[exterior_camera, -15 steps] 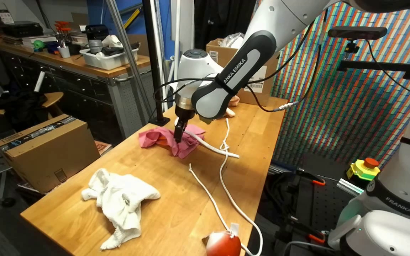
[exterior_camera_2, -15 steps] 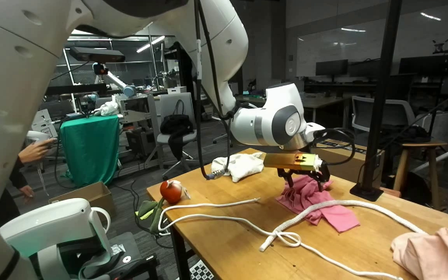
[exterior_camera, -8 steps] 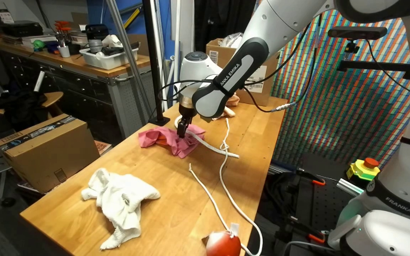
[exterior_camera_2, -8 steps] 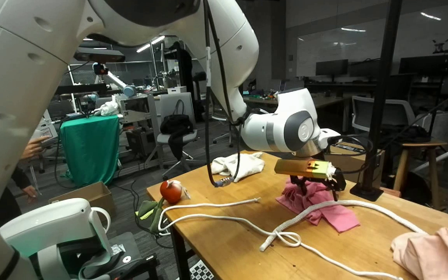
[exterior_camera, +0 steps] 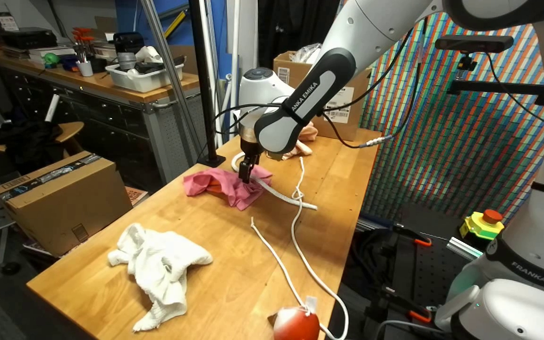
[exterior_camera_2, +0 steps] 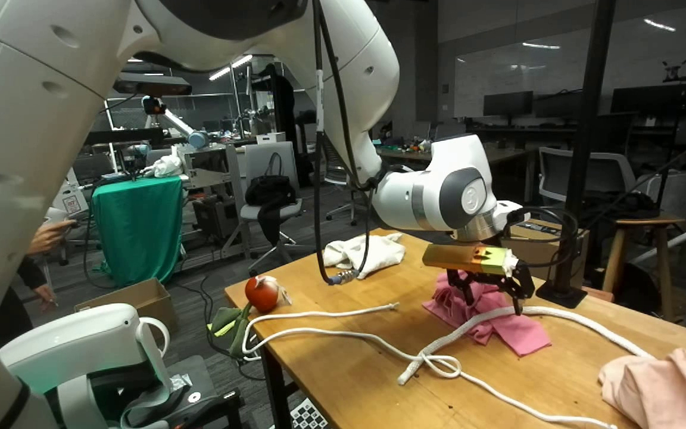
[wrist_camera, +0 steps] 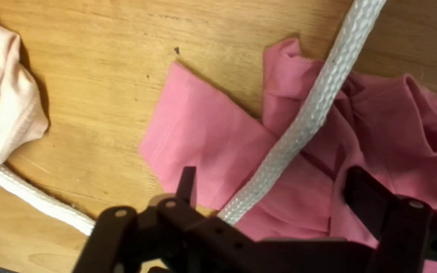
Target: Separate the things on the table
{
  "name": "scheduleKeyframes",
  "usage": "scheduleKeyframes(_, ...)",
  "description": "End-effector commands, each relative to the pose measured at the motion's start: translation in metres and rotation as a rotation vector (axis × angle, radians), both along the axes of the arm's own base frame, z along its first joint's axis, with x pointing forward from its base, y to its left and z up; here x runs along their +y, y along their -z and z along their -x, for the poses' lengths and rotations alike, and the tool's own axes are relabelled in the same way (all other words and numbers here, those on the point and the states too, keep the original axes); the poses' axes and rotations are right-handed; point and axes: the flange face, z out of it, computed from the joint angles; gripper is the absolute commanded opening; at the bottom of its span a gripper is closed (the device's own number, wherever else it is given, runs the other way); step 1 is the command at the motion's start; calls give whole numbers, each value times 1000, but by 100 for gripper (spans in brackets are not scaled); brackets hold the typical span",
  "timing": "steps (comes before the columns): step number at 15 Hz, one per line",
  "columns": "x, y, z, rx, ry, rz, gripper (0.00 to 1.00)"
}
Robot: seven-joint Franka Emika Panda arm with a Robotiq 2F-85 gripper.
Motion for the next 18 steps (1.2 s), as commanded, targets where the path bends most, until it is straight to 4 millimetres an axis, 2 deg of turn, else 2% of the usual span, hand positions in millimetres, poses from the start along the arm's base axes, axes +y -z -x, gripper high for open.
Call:
scheduleKeyframes(1,-2,3,-6,22,14,14,100)
scheduleKeyframes(4,-4,5,-6,31,18,17,100)
scheduleKeyframes(6,-5,6,-7,34,20,17,74)
scheduleKeyframes(13,-9,4,-8,27,26,20,20)
scheduleKeyframes(17,-12,-4,-10,5,30,29,13)
scheduleKeyframes(18,-14,-7,-10,-1,33,32,17)
